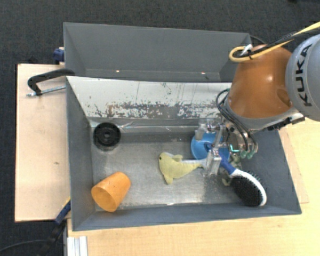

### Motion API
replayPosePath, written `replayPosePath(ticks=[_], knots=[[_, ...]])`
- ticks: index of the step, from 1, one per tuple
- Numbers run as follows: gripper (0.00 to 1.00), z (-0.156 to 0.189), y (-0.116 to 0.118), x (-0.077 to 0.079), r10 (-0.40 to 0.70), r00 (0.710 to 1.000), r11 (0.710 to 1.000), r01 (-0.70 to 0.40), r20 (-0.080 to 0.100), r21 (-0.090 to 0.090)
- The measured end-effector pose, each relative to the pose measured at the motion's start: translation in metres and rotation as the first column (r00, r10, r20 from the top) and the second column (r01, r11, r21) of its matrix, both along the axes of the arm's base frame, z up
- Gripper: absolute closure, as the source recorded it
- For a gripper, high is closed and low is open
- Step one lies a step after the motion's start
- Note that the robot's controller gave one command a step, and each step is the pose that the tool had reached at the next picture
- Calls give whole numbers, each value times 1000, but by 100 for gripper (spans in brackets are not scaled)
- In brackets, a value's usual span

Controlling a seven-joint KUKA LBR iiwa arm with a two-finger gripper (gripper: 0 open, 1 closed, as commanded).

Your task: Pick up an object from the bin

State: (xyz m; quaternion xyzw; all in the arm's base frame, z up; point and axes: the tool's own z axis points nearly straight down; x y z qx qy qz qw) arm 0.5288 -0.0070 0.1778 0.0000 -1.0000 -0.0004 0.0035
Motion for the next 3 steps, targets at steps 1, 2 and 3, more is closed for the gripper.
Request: replayPosePath(ticks=[1, 2, 3], knots=[[0, -106, 43, 11, 135, 991, 991, -135, 2, 2], [100, -102, 41, 13, 132, 991, 991, -132, 8, 0], [100, 41, 43, 25, 157, 987, 988, -157, 22, -2]])
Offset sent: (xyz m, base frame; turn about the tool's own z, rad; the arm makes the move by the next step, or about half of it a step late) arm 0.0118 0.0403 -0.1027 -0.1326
